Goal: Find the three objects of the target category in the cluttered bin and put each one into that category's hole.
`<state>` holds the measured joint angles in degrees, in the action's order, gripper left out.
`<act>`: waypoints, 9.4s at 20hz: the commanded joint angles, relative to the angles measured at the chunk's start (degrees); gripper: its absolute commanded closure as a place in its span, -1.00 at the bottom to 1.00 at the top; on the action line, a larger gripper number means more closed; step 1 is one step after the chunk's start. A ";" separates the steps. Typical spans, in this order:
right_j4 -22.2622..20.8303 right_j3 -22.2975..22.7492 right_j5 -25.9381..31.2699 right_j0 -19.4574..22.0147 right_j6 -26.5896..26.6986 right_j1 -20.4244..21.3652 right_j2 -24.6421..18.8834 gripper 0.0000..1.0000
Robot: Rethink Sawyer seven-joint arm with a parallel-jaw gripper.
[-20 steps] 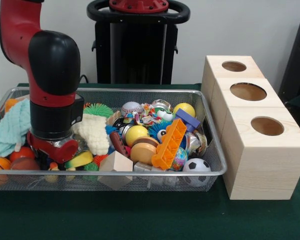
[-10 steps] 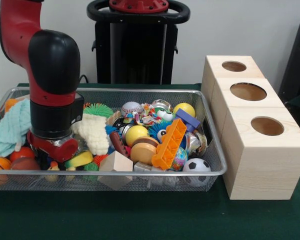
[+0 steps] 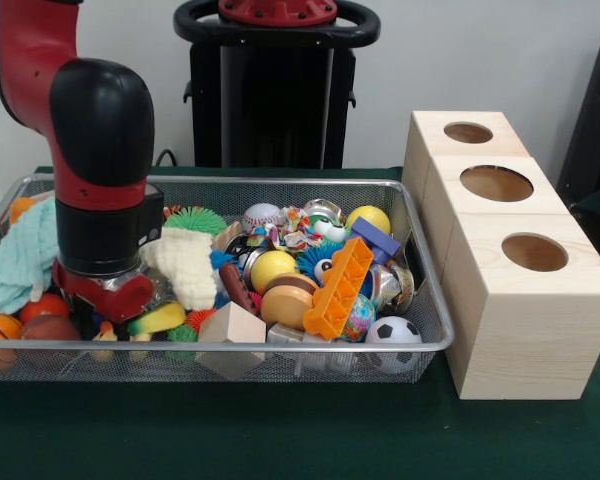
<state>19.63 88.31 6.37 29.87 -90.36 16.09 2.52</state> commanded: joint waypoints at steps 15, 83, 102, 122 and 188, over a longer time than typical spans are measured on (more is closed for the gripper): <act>-8.55 15.50 7.26 8.73 -3.69 -9.99 -7.03 1.00; 7.63 -17.25 40.16 -36.35 -58.50 5.69 23.98 1.00; 9.63 -41.62 58.96 -40.11 -79.62 -3.61 31.24 1.00; 9.00 -16.53 35.86 -48.53 -72.49 -1.64 23.60 1.00; 4.27 5.16 19.58 -45.35 -67.41 7.65 10.39 1.00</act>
<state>25.54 84.66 24.63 -14.86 -154.24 25.09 21.66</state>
